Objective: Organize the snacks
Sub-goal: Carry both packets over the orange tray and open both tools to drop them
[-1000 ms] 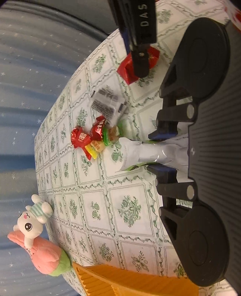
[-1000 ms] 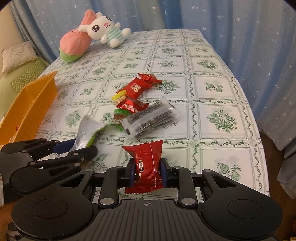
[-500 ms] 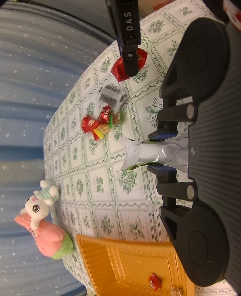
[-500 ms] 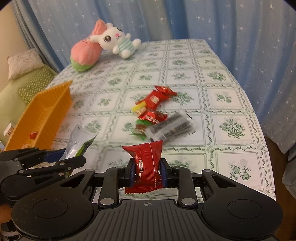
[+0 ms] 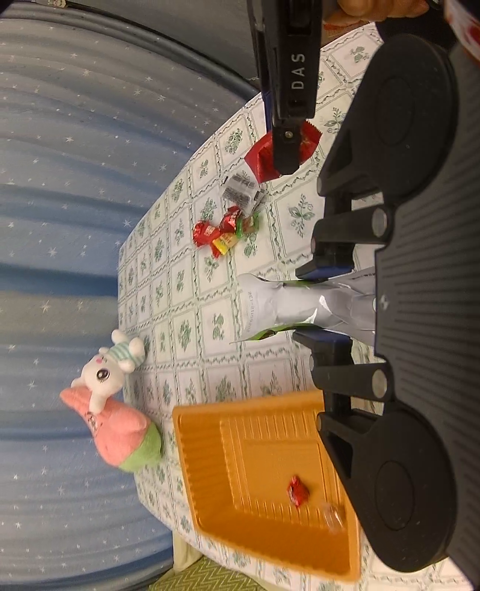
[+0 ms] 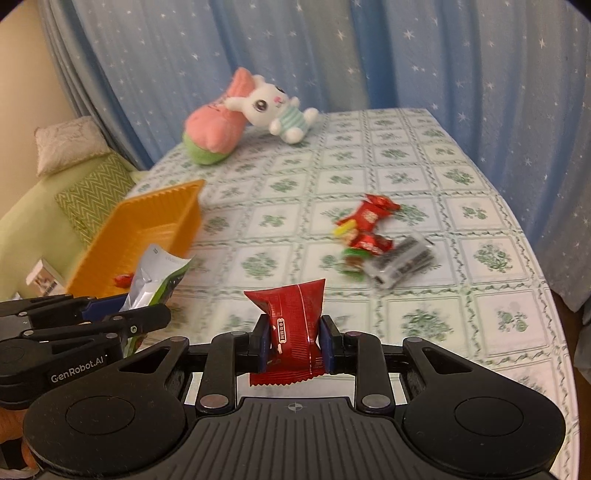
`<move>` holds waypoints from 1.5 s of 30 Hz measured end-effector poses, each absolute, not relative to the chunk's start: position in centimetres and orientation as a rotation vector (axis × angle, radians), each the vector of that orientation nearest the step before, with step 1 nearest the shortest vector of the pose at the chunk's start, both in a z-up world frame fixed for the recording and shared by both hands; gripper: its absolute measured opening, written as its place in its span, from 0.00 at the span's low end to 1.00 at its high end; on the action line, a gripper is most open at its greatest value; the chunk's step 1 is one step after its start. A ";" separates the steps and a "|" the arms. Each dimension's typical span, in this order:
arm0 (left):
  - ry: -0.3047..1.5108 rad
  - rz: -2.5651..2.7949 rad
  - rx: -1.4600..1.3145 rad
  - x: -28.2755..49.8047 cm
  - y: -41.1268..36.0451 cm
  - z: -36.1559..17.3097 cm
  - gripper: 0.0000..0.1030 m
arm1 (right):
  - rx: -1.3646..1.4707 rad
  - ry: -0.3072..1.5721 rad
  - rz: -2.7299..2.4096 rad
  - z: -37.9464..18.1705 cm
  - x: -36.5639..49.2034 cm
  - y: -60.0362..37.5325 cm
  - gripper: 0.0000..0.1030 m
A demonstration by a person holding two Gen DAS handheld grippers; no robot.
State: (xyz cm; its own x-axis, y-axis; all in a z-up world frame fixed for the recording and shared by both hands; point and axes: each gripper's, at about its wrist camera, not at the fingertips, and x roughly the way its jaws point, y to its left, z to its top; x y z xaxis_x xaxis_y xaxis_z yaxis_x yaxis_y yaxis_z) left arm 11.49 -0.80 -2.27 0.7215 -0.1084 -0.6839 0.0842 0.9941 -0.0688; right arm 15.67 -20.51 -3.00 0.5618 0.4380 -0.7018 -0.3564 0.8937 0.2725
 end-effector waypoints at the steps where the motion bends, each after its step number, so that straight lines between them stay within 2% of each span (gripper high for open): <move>1: 0.755 -0.101 -0.034 11.0 -0.3 -2.0 0.25 | 0.105 0.850 0.474 -2.7 15.3 -20.0 0.27; 21: 0.730 0.044 -0.080 5.8 9.9 0.6 0.25 | 0.034 0.836 0.639 -0.6 12.1 -9.3 0.27; 34: 0.748 0.075 -0.070 8.5 15.4 0.4 0.25 | 0.010 0.833 0.682 -1.6 14.8 -4.0 0.27; 45: 0.815 0.053 -0.041 12.9 18.3 -2.3 0.25 | 0.013 0.855 0.679 -3.3 18.7 -1.2 0.27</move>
State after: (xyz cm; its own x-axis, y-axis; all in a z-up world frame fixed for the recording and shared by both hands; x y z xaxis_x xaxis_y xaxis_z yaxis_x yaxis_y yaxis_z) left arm 12.93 18.34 -2.32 0.6845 0.0313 -0.7283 -0.0632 0.9979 -0.0165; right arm 18.69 -1.24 -3.33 0.4610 0.5573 -0.6906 -0.5470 0.7912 0.2734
